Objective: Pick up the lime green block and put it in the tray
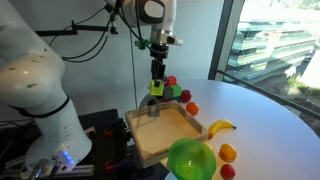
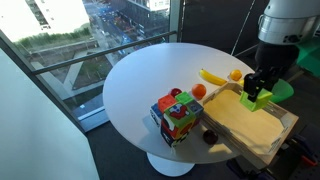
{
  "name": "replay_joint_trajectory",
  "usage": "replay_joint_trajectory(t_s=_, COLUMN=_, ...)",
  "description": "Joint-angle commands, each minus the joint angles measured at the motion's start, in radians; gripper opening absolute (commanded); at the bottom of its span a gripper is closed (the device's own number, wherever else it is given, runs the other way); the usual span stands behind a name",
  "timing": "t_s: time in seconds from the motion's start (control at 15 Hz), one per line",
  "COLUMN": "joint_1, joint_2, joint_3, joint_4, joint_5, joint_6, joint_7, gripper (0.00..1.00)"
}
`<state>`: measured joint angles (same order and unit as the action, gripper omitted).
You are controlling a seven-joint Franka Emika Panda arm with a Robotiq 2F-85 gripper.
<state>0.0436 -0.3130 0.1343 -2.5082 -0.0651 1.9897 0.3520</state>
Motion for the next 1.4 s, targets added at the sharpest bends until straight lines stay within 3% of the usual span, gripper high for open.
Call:
replay_joint_trajectory(t_s=0.0, joint_1=0.000, joint_2=-0.041, joint_3=0.001, joint_4=-0.020, joint_5=-0.009, joint_6=0.000, joint_7=-0.002, gripper=0.94)
replay_joint_trajectory(t_s=0.07, joint_1=0.003, joint_2=-0.046, joint_3=0.000, joint_4=-0.015, joint_5=0.000, joint_6=-0.008, joint_7=-0.008, gripper=1.00)
replay_joint_trajectory(t_s=0.93, joint_1=0.049, joint_2=-0.141, joint_3=0.001, joint_4=0.106, joint_5=0.121, joint_6=-0.246, joint_7=-0.076, gripper=1.00)
replay_joint_trajectory(t_s=1.33, joint_1=0.055, joint_2=-0.193, joint_3=0.003, joint_4=0.123, joint_5=0.106, joint_6=-0.198, joint_7=-0.131, gripper=1.00)
